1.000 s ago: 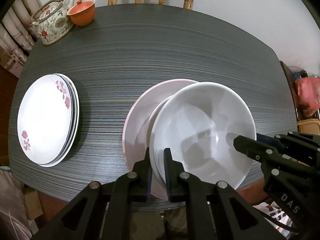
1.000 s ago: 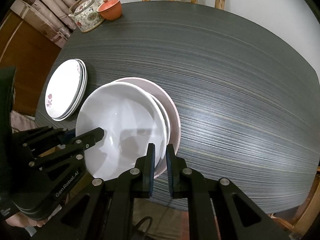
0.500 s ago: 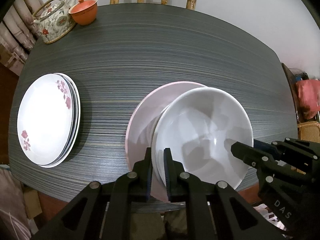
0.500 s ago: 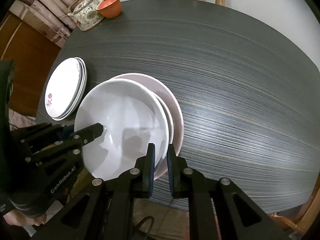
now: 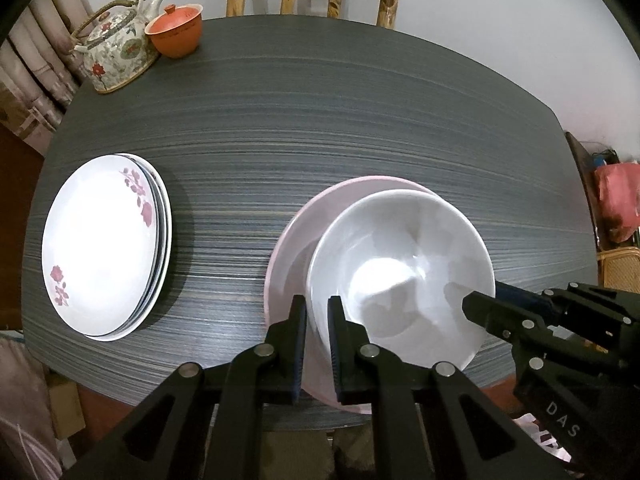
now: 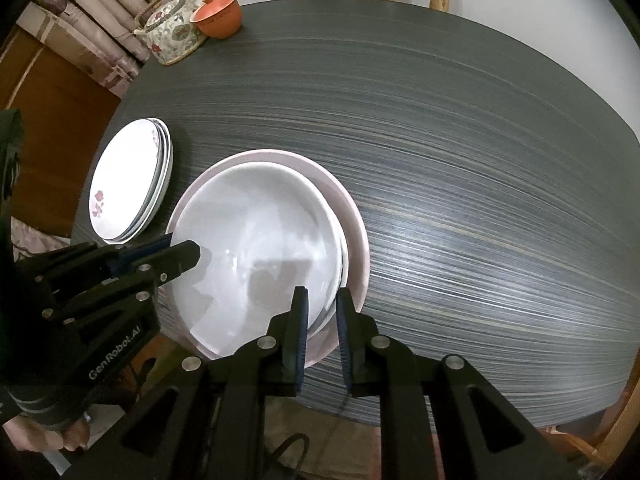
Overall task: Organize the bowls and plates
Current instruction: 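Lower the Dog bowl into the pink bowl with the left tool, then open the left tool and release the Dog bowl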
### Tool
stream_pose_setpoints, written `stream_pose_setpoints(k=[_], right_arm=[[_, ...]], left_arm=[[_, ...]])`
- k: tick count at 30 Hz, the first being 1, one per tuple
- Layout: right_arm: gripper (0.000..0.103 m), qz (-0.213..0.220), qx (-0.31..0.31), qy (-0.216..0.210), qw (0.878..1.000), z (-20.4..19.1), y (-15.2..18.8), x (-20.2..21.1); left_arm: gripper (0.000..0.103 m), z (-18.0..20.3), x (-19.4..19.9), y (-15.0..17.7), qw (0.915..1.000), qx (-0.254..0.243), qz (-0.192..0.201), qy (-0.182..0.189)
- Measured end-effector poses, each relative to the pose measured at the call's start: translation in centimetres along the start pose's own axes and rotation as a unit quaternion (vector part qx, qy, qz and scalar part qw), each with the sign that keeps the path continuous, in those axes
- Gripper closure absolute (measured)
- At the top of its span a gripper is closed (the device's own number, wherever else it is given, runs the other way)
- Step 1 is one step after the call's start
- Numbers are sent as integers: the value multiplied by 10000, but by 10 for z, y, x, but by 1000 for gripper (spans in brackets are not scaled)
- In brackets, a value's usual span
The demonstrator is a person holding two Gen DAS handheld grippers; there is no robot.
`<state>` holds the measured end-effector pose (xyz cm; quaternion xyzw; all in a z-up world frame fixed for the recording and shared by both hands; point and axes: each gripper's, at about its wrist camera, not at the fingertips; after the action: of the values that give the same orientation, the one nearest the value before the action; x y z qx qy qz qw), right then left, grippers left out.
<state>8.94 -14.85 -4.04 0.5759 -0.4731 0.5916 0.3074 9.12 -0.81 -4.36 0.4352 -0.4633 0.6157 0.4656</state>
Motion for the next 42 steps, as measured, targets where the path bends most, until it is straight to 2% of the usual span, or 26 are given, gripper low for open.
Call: stream_pose_setpoints(k=[7, 12, 20, 23, 26, 35, 42], right_arm=[[87, 40, -41, -52, 10000, 3, 2, 0], [82, 99, -26, -37, 9999, 3, 1, 3], [81, 122, -74, -45, 9999, 3, 1, 3], [81, 149, -71, -56, 9998, 2, 0, 5], [71, 210, -61, -19, 9998, 2, 0, 8], [68, 421, -183, -85, 9989, 7, 6, 21], [68, 516, -439, -126, 9976, 22, 16, 23]], left_arm=[[92, 2, 2, 5, 10000, -43, 70, 38], [92, 1, 6, 6, 9999, -98, 131, 52], [90, 1, 11, 6, 9996, -164, 200, 87], [82, -1, 15, 6, 9995, -146, 232, 124], [78, -5, 20, 5, 9994, -111, 271, 175], [77, -42, 33, -7, 9975, 444, 364, 411], [77, -65, 21, -11, 9945, 874, 186, 546]])
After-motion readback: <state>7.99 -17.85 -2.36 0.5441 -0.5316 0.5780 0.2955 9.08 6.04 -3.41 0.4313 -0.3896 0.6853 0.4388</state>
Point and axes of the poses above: each gripper's, at about its wrist camera, not at the fingertips, and x roughly against the way its jaws point, z to its right, y to its underside, and after that the axes turned 14 degrees about x, right-handed
